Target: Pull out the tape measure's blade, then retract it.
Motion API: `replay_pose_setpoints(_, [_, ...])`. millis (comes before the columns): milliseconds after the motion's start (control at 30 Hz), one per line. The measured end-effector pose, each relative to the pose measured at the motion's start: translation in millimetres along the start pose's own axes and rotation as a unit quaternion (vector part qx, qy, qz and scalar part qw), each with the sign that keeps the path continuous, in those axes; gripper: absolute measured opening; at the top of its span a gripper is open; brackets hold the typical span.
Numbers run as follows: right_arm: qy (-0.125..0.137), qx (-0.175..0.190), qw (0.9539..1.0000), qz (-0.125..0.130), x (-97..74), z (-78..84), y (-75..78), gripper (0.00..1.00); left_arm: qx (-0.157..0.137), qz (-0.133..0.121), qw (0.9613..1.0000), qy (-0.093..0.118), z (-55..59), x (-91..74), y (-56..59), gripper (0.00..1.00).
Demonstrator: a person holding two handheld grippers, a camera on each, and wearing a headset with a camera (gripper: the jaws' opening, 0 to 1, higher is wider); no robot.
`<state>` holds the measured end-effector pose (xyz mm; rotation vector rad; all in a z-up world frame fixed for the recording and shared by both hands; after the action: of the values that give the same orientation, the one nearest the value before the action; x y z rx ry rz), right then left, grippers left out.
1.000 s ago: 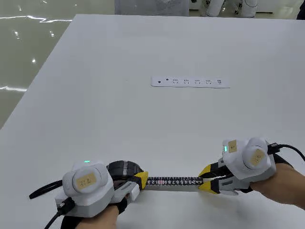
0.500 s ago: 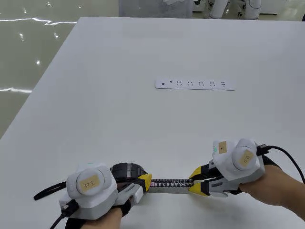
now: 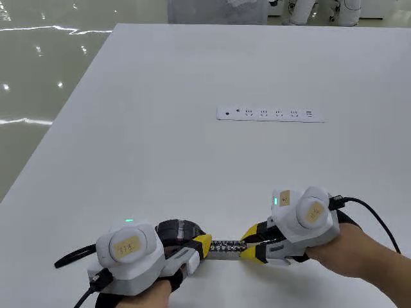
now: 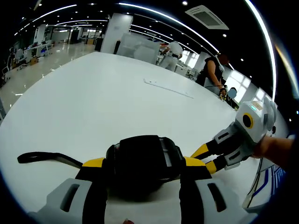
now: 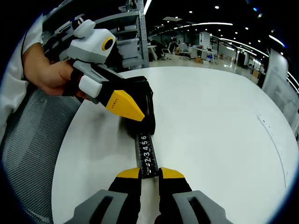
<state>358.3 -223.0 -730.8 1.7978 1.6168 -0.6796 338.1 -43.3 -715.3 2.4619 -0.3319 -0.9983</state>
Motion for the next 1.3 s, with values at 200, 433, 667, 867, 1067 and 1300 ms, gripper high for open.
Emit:
replay_pose_setpoints(200, [0.011, 0.002, 0.9999, -0.002, 9.5, -7.3, 0.1, 0.11, 0.0, 0.001, 1.0, 0.0, 0.0, 0.0, -0.4, 0.58])
replay_pose_setpoints(433, [0.023, 0.002, 0.9997, -0.006, 22.7, -20.2, 2.7, 0.11, -0.002, 0.002, 1.0, -0.001, -0.2, 0.2, -0.7, 0.58])
replay_pose_setpoints(667, [0.029, 0.001, 0.9995, -0.01, 32.1, -27.8, 2.2, 0.11, 0.0, 0.002, 1.0, 0.0, 0.2, 0.1, -0.2, 0.58])
replay_pose_setpoints(867, [0.032, 0.003, 0.9994, -0.012, 36.6, -30.7, 3.3, 0.11, 0.003, 0.001, 1.0, 0.001, 0.3, 0.3, 0.0, 0.58])
replay_pose_setpoints(1067, [0.035, 0.009, 0.9993, -0.008, 35.9, -30.0, 1.6, 0.12, 0.003, 0.001, 1.0, 0.002, 0.3, 0.3, 0.3, 0.59])
replay_pose_setpoints(1300, [0.032, 0.008, 0.9994, -0.004, 35.7, -30.3, 1.1, 0.13, 0.004, -0.001, 1.0, 0.001, 0.3, 0.4, 0.9, 0.6])
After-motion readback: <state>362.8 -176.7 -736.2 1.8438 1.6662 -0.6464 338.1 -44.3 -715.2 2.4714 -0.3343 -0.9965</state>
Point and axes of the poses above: the centre of the closed fingertips' face, and the gripper's own axes: x roughly forward along the fingers, y roughly to its right, z roughly out of its underside, the point moved 8 cm from there along -x, roughly backward along the fingers, and after that the axes turned 15 degrees about -x, right-handed, at the moved point
